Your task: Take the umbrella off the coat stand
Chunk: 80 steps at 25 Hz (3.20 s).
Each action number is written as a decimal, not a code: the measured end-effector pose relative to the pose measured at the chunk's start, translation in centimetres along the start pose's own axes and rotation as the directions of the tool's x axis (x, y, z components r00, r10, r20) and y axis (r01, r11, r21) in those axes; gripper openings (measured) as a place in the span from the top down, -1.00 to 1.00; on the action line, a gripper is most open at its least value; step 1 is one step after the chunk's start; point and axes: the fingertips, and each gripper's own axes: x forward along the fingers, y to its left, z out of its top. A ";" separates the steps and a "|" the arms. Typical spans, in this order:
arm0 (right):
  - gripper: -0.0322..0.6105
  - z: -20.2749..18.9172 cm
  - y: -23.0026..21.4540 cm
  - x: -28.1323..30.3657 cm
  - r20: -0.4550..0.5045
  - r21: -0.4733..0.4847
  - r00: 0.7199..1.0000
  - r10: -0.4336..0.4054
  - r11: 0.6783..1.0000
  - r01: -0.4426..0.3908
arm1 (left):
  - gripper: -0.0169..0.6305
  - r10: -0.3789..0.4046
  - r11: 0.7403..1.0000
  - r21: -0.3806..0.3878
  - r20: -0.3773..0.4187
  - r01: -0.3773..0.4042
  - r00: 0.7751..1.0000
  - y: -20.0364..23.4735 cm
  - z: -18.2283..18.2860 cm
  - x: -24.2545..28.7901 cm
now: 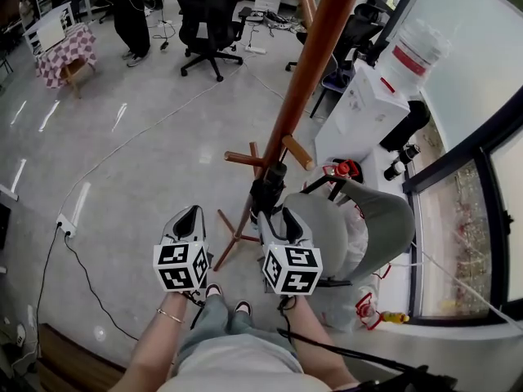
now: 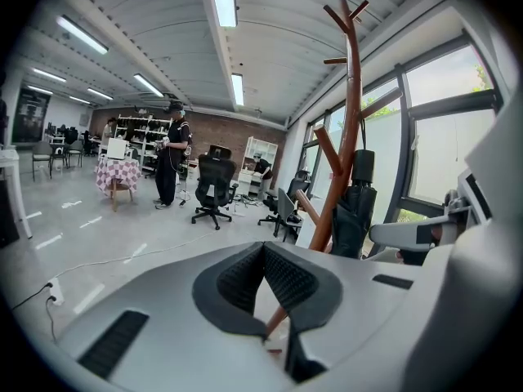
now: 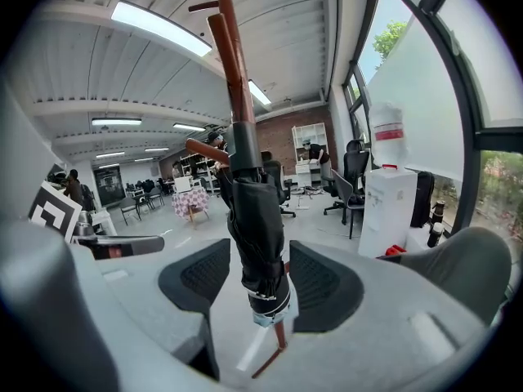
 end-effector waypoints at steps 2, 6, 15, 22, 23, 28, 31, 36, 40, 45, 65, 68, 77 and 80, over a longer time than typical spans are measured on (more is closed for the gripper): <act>0.18 0.0 0.2 0.4 -0.005 -0.008 1.000 0.001 1.000 -0.001 | 0.93 0.010 1.000 -0.003 -0.003 -0.010 1.000 0.6 -0.1 -0.2; 0.02 -0.5 0.4 1.6 -0.023 -0.026 1.000 -0.003 1.000 0.002 | 0.93 0.036 0.999 -0.010 -0.011 -0.036 0.999 1.8 -0.5 -0.6; -0.10 -1.3 -0.1 4.0 -0.056 -0.063 0.998 -0.018 0.998 0.014 | 0.93 0.089 0.995 -0.032 -0.041 -0.091 0.995 4.5 -2.0 -1.3; -0.11 -1.2 -0.2 5.2 -0.072 -0.095 0.997 -0.021 0.995 0.014 | 0.93 0.106 0.993 -0.048 -0.049 -0.109 0.993 5.4 -2.5 -1.4; -0.11 -1.2 -0.2 5.4 -0.075 -0.097 0.997 -0.020 0.995 0.012 | 0.93 0.108 0.993 -0.051 -0.050 -0.110 0.993 5.5 -2.5 -1.4; -0.11 -1.6 -0.3 6.3 -0.091 -0.104 0.995 -0.028 0.994 0.019 | 0.93 0.115 0.991 -0.061 -0.056 -0.119 0.992 5.9 -2.9 -1.3; -0.11 -1.6 -0.4 6.6 -0.090 -0.102 0.995 -0.041 0.994 0.032 | 0.93 0.119 0.990 -0.068 -0.058 -0.123 0.991 6.1 -3.2 -1.3; -0.10 -1.3 -0.3 7.0 -0.091 -0.113 0.995 -0.045 0.993 0.034 | 0.93 0.112 0.990 -0.081 -0.053 -0.116 0.992 6.2 -3.2 -1.3; -0.04 -1.1 -0.2 7.0 -0.089 -0.126 0.994 -0.056 0.991 0.044 | 0.93 0.112 0.990 -0.085 -0.053 -0.116 0.992 6.4 -3.2 -1.2; 0.02 -1.1 -0.4 7.1 -0.088 -0.125 0.994 -0.059 0.991 0.048 | 0.93 0.108 0.990 -0.087 -0.052 -0.112 0.993 6.3 -3.4 -1.0; 0.15 -1.0 -0.2 6.8 -0.102 -0.139 0.993 -0.059 0.989 0.045 | 0.93 0.121 0.987 -0.095 -0.056 -0.126 0.991 6.0 -3.6 -1.7; 0.16 -1.1 -0.1 6.6 -0.108 -0.139 0.993 -0.052 0.990 0.037 | 0.93 0.121 0.988 -0.094 -0.052 -0.126 0.991 5.9 -3.6 -1.9; 0.20 -0.5 -0.6 5.6 -0.082 -0.121 0.995 -0.060 0.991 0.050 | 0.93 0.119 0.989 -0.087 -0.046 -0.122 0.992 5.5 -3.4 -2.1; 0.20 -0.1 -0.5 4.9 -0.071 -0.123 0.996 -0.062 0.991 0.053 | 0.93 0.111 0.990 -0.084 -0.043 -0.114 0.993 5.1 -3.2 -2.3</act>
